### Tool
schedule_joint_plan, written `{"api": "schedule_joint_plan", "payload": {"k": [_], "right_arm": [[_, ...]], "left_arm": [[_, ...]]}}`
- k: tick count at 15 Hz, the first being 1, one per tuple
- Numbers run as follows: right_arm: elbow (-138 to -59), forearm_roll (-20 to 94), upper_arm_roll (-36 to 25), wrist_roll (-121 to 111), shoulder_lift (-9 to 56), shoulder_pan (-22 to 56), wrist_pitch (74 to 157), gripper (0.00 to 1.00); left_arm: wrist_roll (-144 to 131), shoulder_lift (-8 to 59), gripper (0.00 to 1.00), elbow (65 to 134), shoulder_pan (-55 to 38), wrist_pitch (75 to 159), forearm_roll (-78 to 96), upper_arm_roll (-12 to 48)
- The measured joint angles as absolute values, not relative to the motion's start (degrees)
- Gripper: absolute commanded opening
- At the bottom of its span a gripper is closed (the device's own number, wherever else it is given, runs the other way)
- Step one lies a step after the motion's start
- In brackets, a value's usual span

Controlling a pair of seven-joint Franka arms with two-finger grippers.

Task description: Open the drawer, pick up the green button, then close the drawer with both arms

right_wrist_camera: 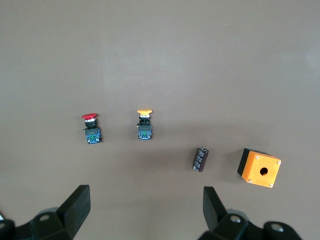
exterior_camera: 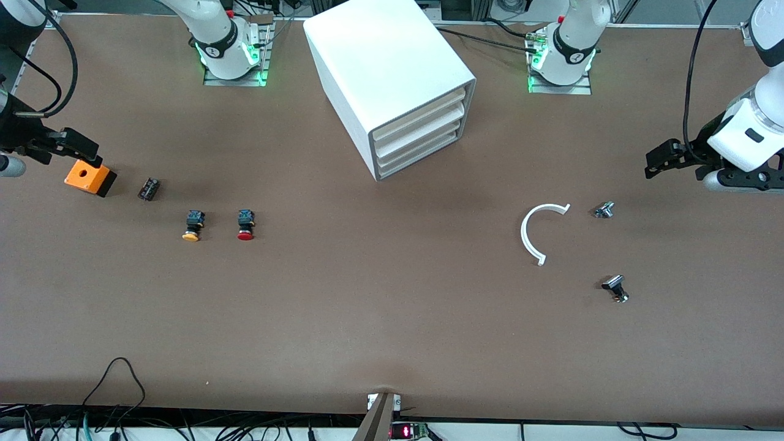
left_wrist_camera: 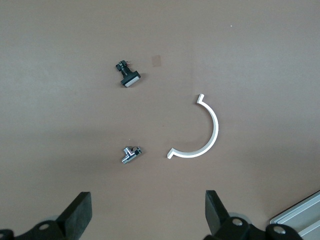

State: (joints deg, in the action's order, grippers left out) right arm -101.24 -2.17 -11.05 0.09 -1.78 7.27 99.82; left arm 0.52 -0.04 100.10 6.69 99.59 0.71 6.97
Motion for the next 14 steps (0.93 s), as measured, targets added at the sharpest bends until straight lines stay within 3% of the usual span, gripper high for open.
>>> {"api": "schedule_joint_plan", "payload": {"k": [14], "right_arm": [[-101.16,-2.18,-11.0,0.08,-1.61,7.39,98.9,1.0]], "left_arm": [[0.52,0.62,1.0,98.2,6.63,97.65,0.71,7.75]]}}
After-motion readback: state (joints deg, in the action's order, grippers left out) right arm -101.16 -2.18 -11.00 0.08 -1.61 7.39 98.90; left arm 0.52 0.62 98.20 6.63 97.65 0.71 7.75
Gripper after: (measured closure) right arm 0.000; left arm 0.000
